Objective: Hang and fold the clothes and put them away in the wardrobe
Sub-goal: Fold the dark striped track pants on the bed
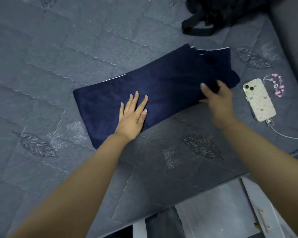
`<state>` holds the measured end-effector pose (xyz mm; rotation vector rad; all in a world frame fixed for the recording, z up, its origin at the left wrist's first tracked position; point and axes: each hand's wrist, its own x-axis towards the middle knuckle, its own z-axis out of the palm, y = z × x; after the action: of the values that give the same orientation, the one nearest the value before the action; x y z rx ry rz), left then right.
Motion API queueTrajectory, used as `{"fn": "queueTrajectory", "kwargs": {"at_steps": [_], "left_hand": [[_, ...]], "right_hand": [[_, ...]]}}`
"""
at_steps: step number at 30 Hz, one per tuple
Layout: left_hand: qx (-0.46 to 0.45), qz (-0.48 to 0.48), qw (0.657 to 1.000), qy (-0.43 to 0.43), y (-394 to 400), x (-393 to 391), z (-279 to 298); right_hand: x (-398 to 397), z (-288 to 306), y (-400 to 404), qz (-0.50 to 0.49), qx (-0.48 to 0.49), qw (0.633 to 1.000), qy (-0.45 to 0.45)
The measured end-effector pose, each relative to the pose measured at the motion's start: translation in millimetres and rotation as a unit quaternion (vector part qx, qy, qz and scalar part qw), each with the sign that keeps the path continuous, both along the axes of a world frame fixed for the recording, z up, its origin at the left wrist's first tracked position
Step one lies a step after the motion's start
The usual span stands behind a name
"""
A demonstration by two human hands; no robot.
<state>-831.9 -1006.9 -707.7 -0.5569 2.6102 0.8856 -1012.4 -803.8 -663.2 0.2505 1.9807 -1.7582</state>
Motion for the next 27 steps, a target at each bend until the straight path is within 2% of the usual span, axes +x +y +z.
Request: {"fn": "queueTrajectory", "kwargs": {"at_steps": [3,8,10,12,15,18,21,23,25,27], "left_hand": [[-0.047,-0.053,0.997,0.002,0.5,-23.6,-14.3],[-0.141,-0.112,0.984,-0.002,9.9,-47.9,-35.6],[-0.154,-0.116,0.981,-0.001,8.1,-47.0,-40.5],[-0.155,-0.125,0.98,-0.006,5.6,-46.7,-41.7],[-0.125,-0.135,0.982,-0.034,4.0,-51.5,-39.0],[-0.037,-0.111,0.991,-0.062,-0.7,-60.0,-23.7],[0.057,0.006,0.998,0.024,-7.7,-83.7,10.0],[0.115,0.074,0.988,0.074,-6.1,-113.7,38.4],[0.265,0.144,0.95,0.075,0.1,-151.9,70.9],[0.415,0.207,0.884,0.052,3.5,-186.7,107.4]], "right_hand": [[-39.3,6.5,46.0,-0.057,-0.003,0.998,-0.016],[-53.4,-19.2,72.4,-0.126,-0.016,0.979,-0.157],[-47.2,-27.6,68.3,-0.152,-0.025,0.972,-0.18],[-43.3,-31.7,60.8,-0.166,-0.07,0.966,-0.186],[-42.4,-29.8,44.2,-0.154,-0.186,0.937,-0.254],[-48.0,-24.2,25.9,-0.145,-0.244,0.914,-0.29],[-50.8,-17.1,15.1,-0.161,-0.246,0.909,-0.295],[-50.8,-7.7,14.6,-0.144,-0.243,0.921,-0.269],[-50.5,11.1,12.2,-0.112,-0.22,0.942,-0.225],[-51.5,39.7,7.2,-0.099,-0.184,0.963,-0.167]]}}
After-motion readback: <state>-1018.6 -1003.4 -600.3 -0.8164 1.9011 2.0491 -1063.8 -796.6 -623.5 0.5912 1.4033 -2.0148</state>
